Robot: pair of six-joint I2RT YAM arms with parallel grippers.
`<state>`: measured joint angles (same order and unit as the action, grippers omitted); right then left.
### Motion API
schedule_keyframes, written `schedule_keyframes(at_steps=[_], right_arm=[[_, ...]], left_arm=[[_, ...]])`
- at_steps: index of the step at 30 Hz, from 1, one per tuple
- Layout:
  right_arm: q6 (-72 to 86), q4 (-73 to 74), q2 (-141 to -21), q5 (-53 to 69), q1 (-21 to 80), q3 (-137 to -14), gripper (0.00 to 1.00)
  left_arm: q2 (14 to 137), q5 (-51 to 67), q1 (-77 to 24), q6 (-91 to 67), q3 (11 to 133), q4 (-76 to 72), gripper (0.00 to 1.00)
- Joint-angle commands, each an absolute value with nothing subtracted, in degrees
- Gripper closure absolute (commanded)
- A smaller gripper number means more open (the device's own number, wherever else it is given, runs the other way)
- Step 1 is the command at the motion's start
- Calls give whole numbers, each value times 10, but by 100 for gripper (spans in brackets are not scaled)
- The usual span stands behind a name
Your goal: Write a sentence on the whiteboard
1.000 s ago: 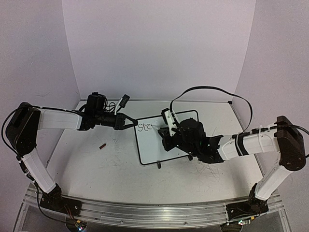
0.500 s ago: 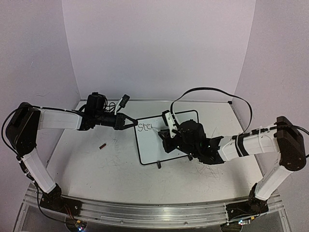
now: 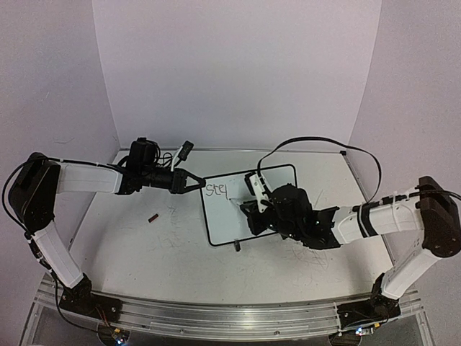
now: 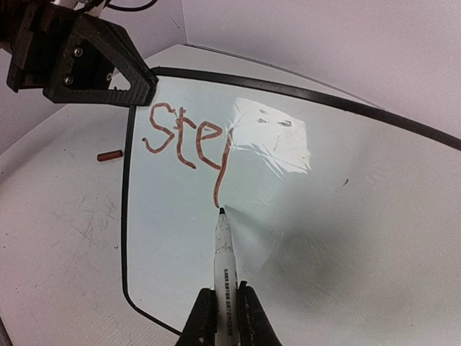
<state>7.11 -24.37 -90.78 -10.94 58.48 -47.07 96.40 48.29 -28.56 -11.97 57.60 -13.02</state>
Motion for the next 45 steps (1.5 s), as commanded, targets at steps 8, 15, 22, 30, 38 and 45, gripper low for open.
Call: schedule_keyframes(at_steps=[8,15,22,30,38,45], right_arm=[[45,-286,-911,-128,578,-526,100],[37,-289,-928,-130,577,-540,100],[43,-289,-937,-142,575,-538,100],[46,-289,-950,-138,568,-547,100],[53,-277,-943,-169,567,-540,100],[60,-267,-933,-189,567,-529,100]], left_arm=[[941,460,-280,-109,577,-132,100],[941,463,-280,-110,580,-131,100],[939,465,-280,-110,579,-131,100],[940,466,-280,-110,580,-131,100],[942,468,-280,-110,579,-132,100],[942,466,-281,-110,579,-132,100]])
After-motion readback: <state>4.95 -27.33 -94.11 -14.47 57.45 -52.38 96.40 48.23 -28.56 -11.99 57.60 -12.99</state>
